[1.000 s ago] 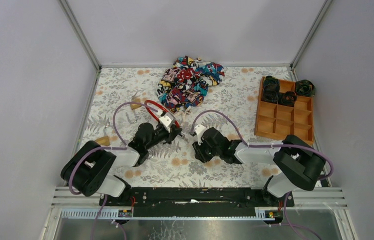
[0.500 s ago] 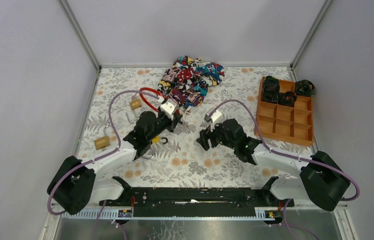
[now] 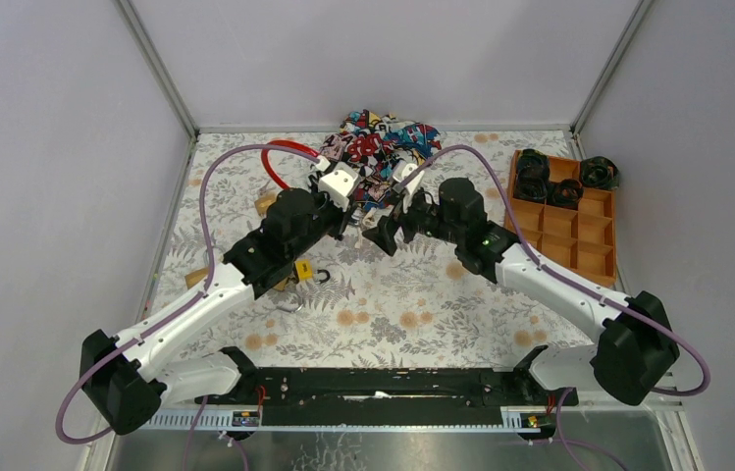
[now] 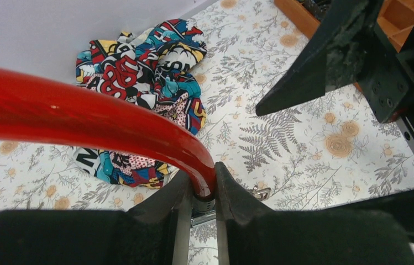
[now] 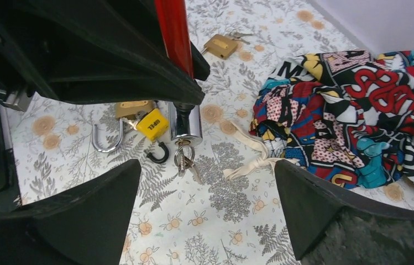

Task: Lock with the key
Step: Lock the lock.

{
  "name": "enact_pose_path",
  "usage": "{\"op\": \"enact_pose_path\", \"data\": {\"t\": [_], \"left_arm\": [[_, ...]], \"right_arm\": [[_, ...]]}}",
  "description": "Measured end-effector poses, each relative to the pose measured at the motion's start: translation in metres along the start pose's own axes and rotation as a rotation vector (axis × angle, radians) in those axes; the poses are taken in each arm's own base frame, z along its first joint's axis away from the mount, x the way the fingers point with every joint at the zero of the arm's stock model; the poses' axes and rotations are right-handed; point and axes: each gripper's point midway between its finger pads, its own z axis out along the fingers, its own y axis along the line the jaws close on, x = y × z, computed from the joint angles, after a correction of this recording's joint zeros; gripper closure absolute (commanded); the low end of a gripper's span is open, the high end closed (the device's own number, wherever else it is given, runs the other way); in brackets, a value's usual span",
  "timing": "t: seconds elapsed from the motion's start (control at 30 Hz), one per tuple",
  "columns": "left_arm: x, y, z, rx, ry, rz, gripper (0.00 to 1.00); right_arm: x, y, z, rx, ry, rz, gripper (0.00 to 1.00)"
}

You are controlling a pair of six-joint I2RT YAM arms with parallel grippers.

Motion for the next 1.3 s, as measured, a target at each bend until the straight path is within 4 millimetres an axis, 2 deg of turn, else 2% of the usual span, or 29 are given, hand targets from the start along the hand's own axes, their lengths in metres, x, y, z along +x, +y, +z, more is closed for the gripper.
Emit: {"op": "enact_pose_path", "data": {"t": [0.1,0.17,0.33,0.67,0.83,0.93,1.07,1.1,1.3], "left_arm": [[0.006,-0.001,-0.002,-0.003,0.031,0.009,1.00],[0.008,-0.001,-0.003,-0.006,0.042,0.013,1.00],[0.012,-0.004,-0.004,0.002,0.058,0.019,1.00],[0.012,-0.006,-0.004,0.004,0.059,0.021,1.00],[0.012,-0.006,-0.004,0.005,0.058,0.020,1.00],[0.012,-0.006,-0.004,0.005,0.058,0.020,1.00],[0.012,-0.006,-0.004,0.005,0.058,0.020,1.00],[0.012,-0.006,-0.004,0.003,0.057,0.020,1.00],[0.012,-0.001,-0.005,-0.021,0.057,0.037,1.00]], "right_arm": [[0.001,0.004,0.005,-0.038,0.025,-0.002,0.27],[0.005,0.007,0.008,-0.063,0.048,0.001,0.35],[0.016,0.010,0.015,-0.097,0.107,0.022,0.32],[0.038,0.014,0.028,-0.128,0.163,0.086,0.47],[0.038,0.015,0.030,-0.134,0.163,0.108,0.50],[0.037,0.016,0.032,-0.140,0.159,0.114,0.62],[0.035,0.018,0.034,-0.155,0.152,0.122,0.95],[0.035,0.018,0.034,-0.157,0.152,0.123,1.00],[0.035,0.016,0.034,-0.152,0.145,0.100,1.00]]}}
